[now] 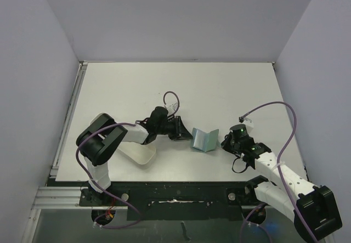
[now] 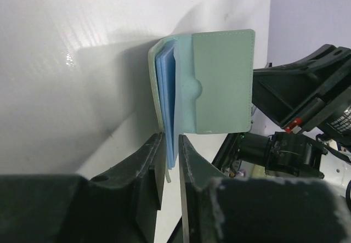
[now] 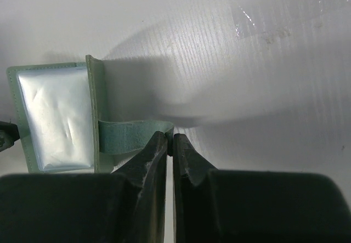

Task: Put the credit cards into the card holder
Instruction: Open the card holder at the center of the board.

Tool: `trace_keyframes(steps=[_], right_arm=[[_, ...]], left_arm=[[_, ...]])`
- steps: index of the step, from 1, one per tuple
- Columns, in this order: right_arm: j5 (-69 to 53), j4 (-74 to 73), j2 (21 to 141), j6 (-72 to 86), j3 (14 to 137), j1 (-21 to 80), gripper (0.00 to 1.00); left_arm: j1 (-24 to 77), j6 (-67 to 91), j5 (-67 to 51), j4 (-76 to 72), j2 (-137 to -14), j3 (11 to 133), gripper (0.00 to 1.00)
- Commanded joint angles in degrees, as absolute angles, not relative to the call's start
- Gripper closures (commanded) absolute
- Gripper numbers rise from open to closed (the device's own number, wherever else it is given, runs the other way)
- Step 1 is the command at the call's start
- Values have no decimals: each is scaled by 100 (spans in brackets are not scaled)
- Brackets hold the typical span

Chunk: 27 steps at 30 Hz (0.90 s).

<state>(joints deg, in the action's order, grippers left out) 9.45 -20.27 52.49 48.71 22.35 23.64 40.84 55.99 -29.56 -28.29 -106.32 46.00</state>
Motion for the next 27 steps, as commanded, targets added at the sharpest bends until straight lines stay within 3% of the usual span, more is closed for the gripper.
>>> trace_keyframes(steps=[1, 7, 16, 19, 27], right_arm=[[1036, -1940, 5186, 4924, 2236, 2338, 100], [1046, -1925, 5156, 4922, 2232, 2340, 100], [941, -1881, 5097, 4939, 2206, 2340, 100], [987, -1914, 5031, 4939, 2197, 2346, 100], [959, -1894, 5054, 5001, 2119, 2341, 100]], left_arm=[[4122, 5771, -3197, -3674, -10439, 4575, 85], [4203, 5899, -3291, -4058, -10586, 4567, 73], [4302, 5609, -2968, -3718, -10736, 4861, 72], [4345, 5477, -2965, -3553, -10778, 4991, 67], [4384, 6671, -3366, -5871, -11186, 4592, 64]])
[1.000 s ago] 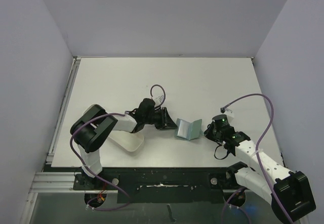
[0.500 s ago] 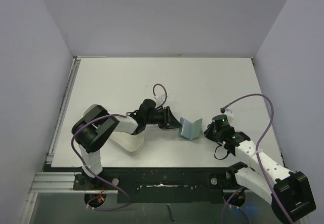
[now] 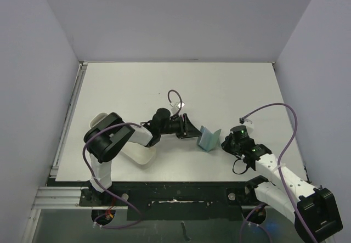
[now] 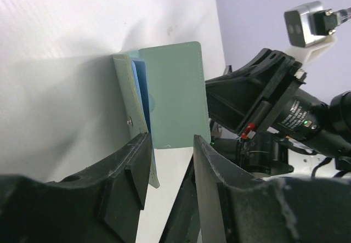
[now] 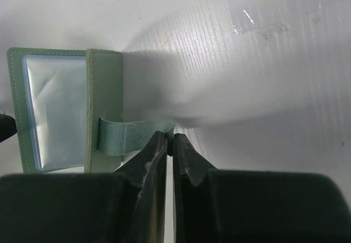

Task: Put the credit cards into the card holder
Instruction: Open the card holder at the center of the board.

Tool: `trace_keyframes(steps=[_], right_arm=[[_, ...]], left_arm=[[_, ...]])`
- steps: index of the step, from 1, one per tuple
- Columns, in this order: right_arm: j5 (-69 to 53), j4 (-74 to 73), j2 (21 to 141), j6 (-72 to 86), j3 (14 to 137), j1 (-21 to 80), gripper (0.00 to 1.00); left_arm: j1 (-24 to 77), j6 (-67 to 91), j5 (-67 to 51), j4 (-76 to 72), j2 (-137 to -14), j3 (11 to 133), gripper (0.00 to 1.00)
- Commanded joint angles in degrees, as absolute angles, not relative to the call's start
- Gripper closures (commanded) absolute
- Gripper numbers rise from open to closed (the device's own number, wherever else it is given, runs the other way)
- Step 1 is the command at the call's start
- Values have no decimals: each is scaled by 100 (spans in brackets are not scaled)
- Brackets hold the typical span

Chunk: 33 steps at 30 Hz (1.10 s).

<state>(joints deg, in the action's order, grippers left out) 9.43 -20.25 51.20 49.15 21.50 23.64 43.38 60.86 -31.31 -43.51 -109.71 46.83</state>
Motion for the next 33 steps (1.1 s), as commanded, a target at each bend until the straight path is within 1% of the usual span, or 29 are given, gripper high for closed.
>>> trace_keyframes(steps=[1, 3, 10, 13, 14, 16, 18, 20, 21, 26, 29, 32, 33], right_arm=[[951, -1899, 5053, 4994, 2118, 2343, 100], [949, -1913, 5032, 4992, 2134, 2339, 100], [940, -1918, 4988, 5005, 2097, 2347, 100], [892, -1812, 5013, 5010, 2071, 2346, 100], [882, -1789, 5026, 5010, 2066, 2342, 100], [853, -1773, 5055, 4993, 2093, 2342, 100], [853, -1800, 5071, 4963, 2140, 2353, 100], [854, -1815, 5056, 4917, 2166, 2350, 100], [818, -1773, 5040, 4868, 2170, 2347, 99], [-93, -951, 5207, 4332, 2268, 2512, 100], [-40, -802, 5261, 4246, 2521, 2929, 99], [-18, -832, 5491, 4141, 2945, 3216, 99], [-18, -842, 5567, 4113, 3062, 3273, 99]], left_arm=[[4398, 6749, -3378, -6013, -11251, 4588, 64], [4435, 6718, -3372, -5970, -11335, 4643, 65], [4515, 6025, -3033, -4969, -11313, 4746, 65], [4535, 6128, -3136, -5268, -11405, 4730, 65], [4542, 6244, -3186, -5412, -11430, 4721, 67], [4552, 6341, -3208, -5468, -11424, 4744, 72], [4569, 6331, -3200, -5440, -11358, 4758, 80], [4570, 6340, -3204, -5391, -11279, 4768, 92], [4570, 6352, -3227, -5388, -11240, 4776, 100], [4539, 6239, -3086, -4981, -10766, 4686, 100], [4443, 5779, -2731, -3880, -10249, 4714, 100], [4429, 5025, -2100, -2481, -9738, 4886, 100], [4430, 4808, -1845, -2082, -9583, 4927, 98]])
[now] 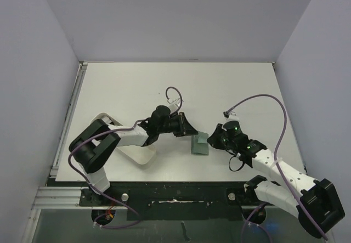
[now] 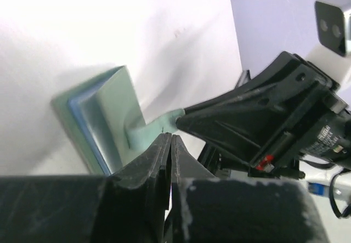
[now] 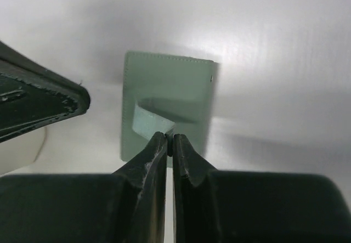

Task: Put the credit cards into the card holder
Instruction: Open the card holder at the center of the board.

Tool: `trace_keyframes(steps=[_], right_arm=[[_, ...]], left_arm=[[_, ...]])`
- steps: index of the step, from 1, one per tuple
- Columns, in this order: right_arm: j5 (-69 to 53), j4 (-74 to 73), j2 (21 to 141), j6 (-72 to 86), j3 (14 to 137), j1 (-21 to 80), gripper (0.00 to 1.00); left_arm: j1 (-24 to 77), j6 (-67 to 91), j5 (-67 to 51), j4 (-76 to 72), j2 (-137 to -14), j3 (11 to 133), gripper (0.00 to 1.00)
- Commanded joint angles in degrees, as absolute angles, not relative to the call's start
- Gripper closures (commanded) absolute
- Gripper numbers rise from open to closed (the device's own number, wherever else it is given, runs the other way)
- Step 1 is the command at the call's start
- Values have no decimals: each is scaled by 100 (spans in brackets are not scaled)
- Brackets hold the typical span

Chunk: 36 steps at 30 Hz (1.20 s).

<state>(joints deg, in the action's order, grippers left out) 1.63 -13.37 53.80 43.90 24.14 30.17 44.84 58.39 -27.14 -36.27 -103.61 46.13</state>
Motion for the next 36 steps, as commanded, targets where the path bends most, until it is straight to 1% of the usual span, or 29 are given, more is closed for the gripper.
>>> trace_keyframes(steps=[1, 3, 4, 6, 7, 10, 16, 20, 25, 31, 36], right_arm=[[1, -873, 5621, 4101, 3150, 3290, 99], [151, -1056, 5718, 4093, 3324, 3266, 99], [324, -1219, 5752, 4080, 3385, 3248, 99], [767, -1796, 5812, 4124, 3487, 3158, 98], [983, -2061, 5833, 4182, 3493, 3084, 98], [1199, -2470, 5699, 4351, 3242, 2756, 99], [1293, -2511, 5375, 4482, 2745, 2199, 99], [1427, -2641, 5508, 4610, 2786, 2099, 99], [1419, -2710, 5871, 4834, 2822, 1952, 99], [1479, -2765, 5903, 4994, 2780, 1915, 100], [1481, -2748, 5955, 5027, 2770, 1908, 100]], left_arm=[[4434, 4667, -1586, -1767, -9440, 4949, 89], [4438, 4477, -1141, -1340, -9221, 4948, 74], [4438, 4422, -1070, -1200, -9169, 4953, 69], [4438, 4296, -929, -959, -9173, 5018, 62], [4451, 4275, -873, -844, -9213, 5057, 61], [4477, 4357, -849, -706, -9395, 5140, 60], [4588, 4583, -1149, -1306, -9689, 5037, 60], [4588, 4727, -1389, -1605, -9918, 5033, 55], [4597, 4773, -1417, -1906, -10065, 4977, 50], [4597, 4897, -1303, -1843, -10442, 5138, 49], [4668, 5110, -1452, -2153, -10638, 5103, 49]])
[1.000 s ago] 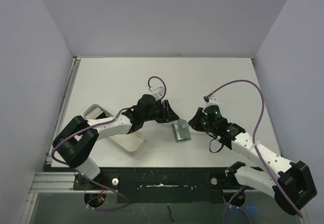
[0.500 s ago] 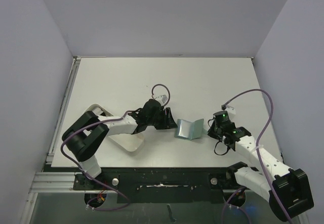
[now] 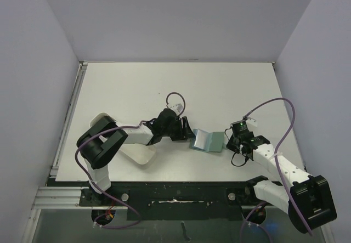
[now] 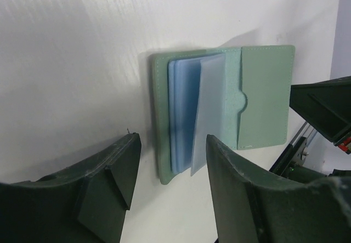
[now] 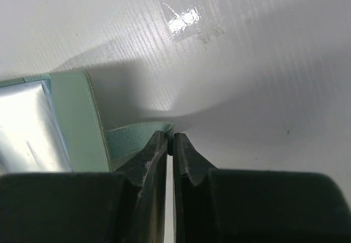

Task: Put the credit cards into the card holder
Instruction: Open the card holder at the center of the board.

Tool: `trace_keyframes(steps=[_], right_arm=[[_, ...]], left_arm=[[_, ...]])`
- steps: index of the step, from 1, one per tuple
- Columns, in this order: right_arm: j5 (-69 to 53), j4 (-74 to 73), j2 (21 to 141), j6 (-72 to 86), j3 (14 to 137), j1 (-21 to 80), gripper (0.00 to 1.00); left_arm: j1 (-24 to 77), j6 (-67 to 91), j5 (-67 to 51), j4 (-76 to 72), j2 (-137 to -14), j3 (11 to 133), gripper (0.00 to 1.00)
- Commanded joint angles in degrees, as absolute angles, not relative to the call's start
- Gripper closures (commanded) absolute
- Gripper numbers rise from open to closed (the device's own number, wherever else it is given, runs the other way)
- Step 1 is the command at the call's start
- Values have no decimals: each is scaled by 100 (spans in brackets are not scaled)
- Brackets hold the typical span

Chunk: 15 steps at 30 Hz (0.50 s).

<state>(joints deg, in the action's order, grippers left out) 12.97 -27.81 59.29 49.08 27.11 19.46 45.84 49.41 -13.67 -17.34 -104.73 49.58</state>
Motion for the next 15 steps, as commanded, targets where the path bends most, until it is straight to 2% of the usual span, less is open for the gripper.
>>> trace_keyframes(steps=[1, 6, 15], right_arm=[[1466, -2730, 5972, 5027, 2762, 1915, 100], [1418, -2688, 6003, 5041, 2735, 1915, 100], [1317, -2619, 5977, 5051, 2671, 1910, 100]], left_arm=[[4679, 5168, -1557, -2279, -10671, 5087, 49], [4711, 5651, -1989, -3003, -10808, 4938, 50], [4726, 6596, -2470, -4535, -10726, 4579, 60]])
